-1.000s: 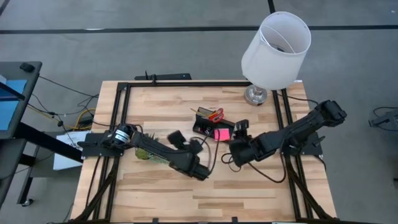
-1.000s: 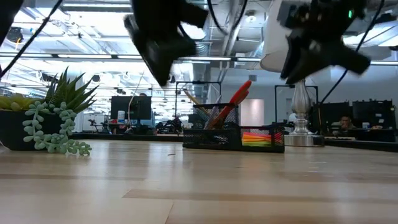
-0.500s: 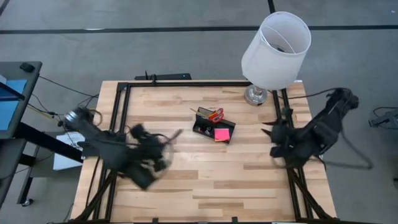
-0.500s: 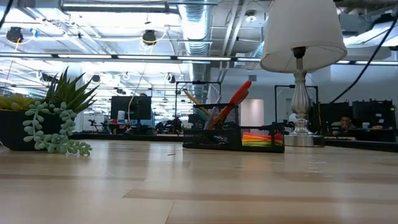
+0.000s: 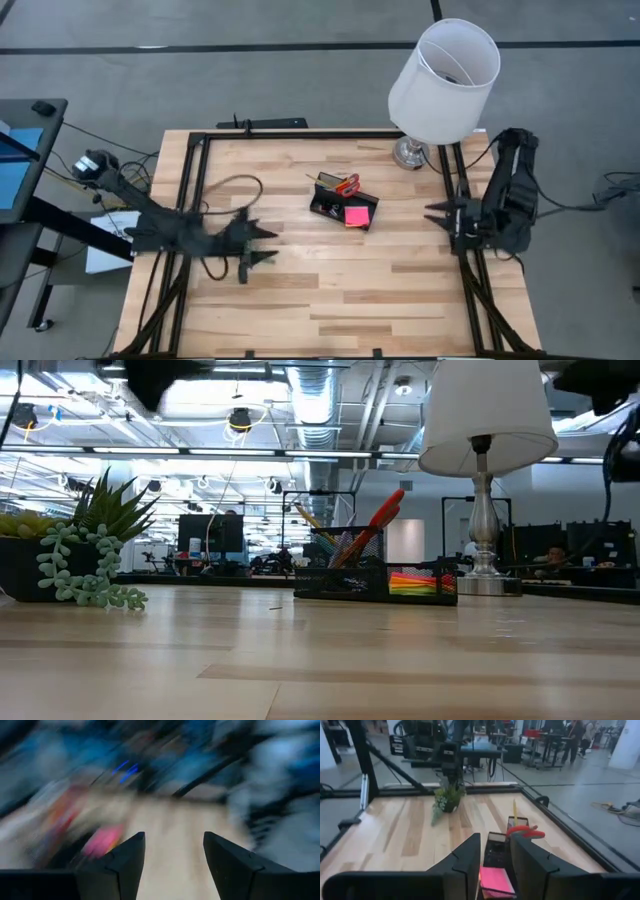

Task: Pick and place office supplies into organizer
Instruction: Return to Home Position

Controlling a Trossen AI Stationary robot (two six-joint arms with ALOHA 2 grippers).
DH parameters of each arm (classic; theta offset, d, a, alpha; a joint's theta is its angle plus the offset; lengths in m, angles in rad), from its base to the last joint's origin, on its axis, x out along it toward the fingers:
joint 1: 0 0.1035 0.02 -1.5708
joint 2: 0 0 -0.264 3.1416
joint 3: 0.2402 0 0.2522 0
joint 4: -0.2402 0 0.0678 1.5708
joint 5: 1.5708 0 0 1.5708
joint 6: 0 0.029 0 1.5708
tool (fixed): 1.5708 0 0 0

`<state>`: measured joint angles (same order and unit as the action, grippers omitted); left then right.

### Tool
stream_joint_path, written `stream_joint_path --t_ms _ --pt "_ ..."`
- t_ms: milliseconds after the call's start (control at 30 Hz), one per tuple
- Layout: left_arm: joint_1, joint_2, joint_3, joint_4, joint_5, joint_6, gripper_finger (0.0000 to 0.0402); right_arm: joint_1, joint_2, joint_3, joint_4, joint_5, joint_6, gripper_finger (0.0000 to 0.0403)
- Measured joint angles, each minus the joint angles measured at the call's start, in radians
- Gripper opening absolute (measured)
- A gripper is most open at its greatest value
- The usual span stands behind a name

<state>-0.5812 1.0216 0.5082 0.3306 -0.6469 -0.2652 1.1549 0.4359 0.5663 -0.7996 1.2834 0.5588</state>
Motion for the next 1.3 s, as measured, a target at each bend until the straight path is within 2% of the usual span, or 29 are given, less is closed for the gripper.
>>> stream_joint_path --t_ms 67,133,167,333,400,500,567,633,700,800,900,1000,1100,1200,1300 --pt "0.115 -0.014 -0.052 0.243 0.278 0.162 0.0195 -0.006 -0.048 0.0 0.001 0.003 -0.029 0.0102" --pt "0.237 -0.027 -0.069 0.311 0.497 0.231 0.0195 -0.014 -0.089 0.0 0.0 -0.004 -0.033 0.0102" --pt "0.3 -0.029 -0.068 0.297 0.567 0.236 0.0195 -0.019 -0.104 0.0 -0.002 -0.007 -0.036 0.0102" --pt "0.615 -0.026 -0.062 0.094 0.728 0.156 0.0195 -0.037 -0.15 0.0 0.002 -0.03 -0.059 0.0102" --pt "0.711 -0.027 -0.062 0.099 0.863 0.148 0.0194 -0.038 -0.166 -0.001 0.003 -0.032 -0.062 0.0102" --pt "0.785 -0.064 -0.062 0.152 1.123 0.152 0.0194 -0.038 -0.199 -0.001 0.004 -0.03 -0.062 0.0102" --pt "0.802 -0.125 -0.06 0.132 1.249 0.166 0.0194 -0.034 -0.205 -0.001 0.004 -0.029 -0.062 0.0102" --pt "0.801 -0.218 -0.06 0.028 1.32 0.191 0.0194 -0.027 -0.199 -0.002 0.001 -0.029 -0.056 0.0102" --pt "0.783 -0.325 -0.06 -0.103 1.316 0.226 0.0194 -0.023 -0.203 -0.014 0.006 -0.032 -0.051 0.0102" --pt "0.726 -0.481 -0.085 -0.231 1.151 0.268 0.0194 -0.025 -0.201 -0.046 -0.02 -0.056 -0.006 0.0102" --pt "0.659 -0.597 -0.189 -0.138 1.01 0.284 0.0194 -0.025 -0.194 -0.096 -0.038 -0.055 0.044 0.0102" --pt "0.623 -0.669 -0.332 0.067 0.958 0.341 0.0194 -0.025 -0.194 -0.112 -0.033 -0.052 0.095 0.0102" --pt "0.619 -0.705 -0.449 0.241 0.874 0.33 0.0194 -0.025 -0.194 -0.113 -0.03 -0.047 0.092 0.0102" --pt "0.62 -0.721 -0.497 0.256 0.823 0.288 0.0194 -0.025 -0.194 -0.113 -0.03 -0.042 0.091 0.0102" --pt "0.618 -0.728 -0.496 0.225 0.846 0.296 0.0194 -0.025 -0.194 -0.113 -0.03 -0.043 0.09 0.0102"
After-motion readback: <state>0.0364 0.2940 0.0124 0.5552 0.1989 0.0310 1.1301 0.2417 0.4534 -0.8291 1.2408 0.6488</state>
